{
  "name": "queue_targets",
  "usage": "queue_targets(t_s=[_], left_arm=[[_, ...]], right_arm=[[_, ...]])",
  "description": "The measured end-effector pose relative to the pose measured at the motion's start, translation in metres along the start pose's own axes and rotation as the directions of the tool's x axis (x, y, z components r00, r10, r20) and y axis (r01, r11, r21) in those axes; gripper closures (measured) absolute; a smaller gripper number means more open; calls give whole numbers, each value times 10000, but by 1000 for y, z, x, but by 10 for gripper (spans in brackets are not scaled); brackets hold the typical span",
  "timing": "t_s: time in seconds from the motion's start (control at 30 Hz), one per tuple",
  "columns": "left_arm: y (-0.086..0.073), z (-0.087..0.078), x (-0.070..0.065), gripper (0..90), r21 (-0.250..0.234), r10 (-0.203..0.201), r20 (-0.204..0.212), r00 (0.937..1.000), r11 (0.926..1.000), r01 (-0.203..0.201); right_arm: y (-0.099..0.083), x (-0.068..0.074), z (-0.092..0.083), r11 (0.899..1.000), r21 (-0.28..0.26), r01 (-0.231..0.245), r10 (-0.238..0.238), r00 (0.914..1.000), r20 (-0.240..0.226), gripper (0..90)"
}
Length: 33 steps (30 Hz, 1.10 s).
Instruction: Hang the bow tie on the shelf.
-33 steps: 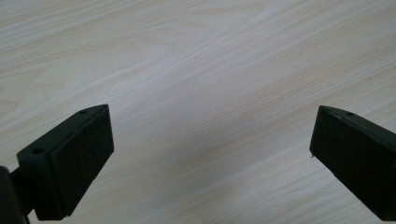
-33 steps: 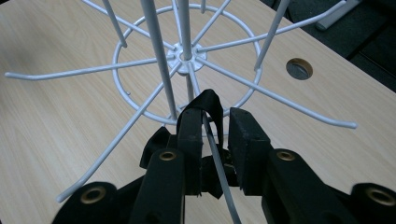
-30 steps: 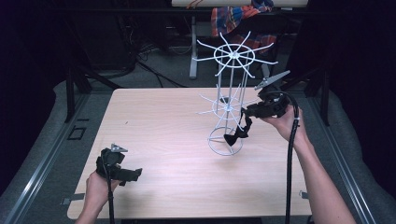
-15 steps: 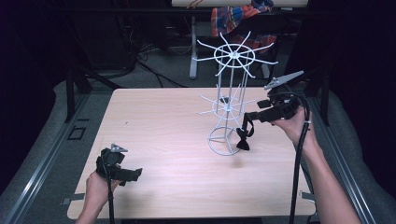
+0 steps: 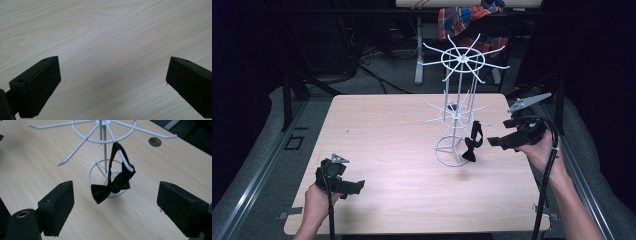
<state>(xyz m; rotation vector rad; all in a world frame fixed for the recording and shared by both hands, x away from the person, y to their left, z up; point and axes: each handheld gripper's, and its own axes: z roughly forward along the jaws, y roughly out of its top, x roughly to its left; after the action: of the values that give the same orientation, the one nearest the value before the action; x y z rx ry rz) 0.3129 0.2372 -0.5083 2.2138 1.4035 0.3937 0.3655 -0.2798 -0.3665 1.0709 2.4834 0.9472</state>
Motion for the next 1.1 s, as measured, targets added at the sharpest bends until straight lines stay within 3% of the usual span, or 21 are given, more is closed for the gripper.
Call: queue_targets(t_s=[0.6, 0.83, 0.93, 0.97, 1.1], left_arm=[[0, 0, -1, 0, 36, 26, -4, 10000, 10000, -26], [0, 0, -1, 0, -12, 27, -38, 10000, 10000, -27], [0, 1, -1, 0, -14, -20, -35, 10000, 10000, 20], [0, 0, -1, 0, 46, 8, 31, 10000, 10000, -8], [0, 1, -1, 0, 33, 3, 49, 10000, 10000, -3]], right_arm=[[-52, 11, 23, 9958, 878, -266, 262, 9996, 54, 35], [-74, 15, 42, 9900, 1367, -357, 365, 9993, -30, 14], [-84, 17, 50, 9856, 1622, -479, 510, 9986, -146, 9], [-86, 18, 51, 9803, 1929, -434, 452, 9990, -47, 9], [-98, 18, 62, 9769, 2054, -586, 645, 9977, -223, 10]])
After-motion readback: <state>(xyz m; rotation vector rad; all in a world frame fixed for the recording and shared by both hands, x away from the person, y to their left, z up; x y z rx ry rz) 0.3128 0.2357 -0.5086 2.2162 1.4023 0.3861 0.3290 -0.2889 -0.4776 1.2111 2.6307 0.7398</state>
